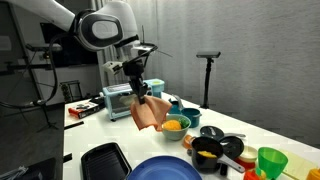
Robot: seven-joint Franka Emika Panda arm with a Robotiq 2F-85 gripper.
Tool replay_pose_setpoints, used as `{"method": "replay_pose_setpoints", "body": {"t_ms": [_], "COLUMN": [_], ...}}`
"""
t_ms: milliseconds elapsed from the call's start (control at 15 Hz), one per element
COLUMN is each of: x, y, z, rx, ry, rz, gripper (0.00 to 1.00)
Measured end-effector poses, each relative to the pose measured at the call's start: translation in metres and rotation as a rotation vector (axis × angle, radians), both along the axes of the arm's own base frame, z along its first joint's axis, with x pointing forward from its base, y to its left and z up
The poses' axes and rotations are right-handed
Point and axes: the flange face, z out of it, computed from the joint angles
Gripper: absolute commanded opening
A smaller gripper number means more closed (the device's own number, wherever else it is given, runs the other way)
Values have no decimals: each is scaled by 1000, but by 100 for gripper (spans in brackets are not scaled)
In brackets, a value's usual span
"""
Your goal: Use the orange towel to wipe the black pot, green bowl and blue plate
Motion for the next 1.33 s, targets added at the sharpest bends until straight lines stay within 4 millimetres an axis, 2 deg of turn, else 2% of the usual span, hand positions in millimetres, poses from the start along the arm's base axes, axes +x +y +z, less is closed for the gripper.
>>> {"method": "replay_pose_setpoints", "body": {"t_ms": [200, 400, 733, 933, 1133, 1333], "x": [1, 8, 35, 47, 48, 47], "y": [-47, -80, -106, -137, -168, -180], "z": [13, 9, -24, -43, -65, -98], "rx": [11, 26, 8, -30, -67, -99], "ry": [-100, -183, -250, -249, -220, -142], "rz": [-140, -282, -470, -587, -689, -733], "gripper": [1, 1, 1, 1, 1, 1]}}
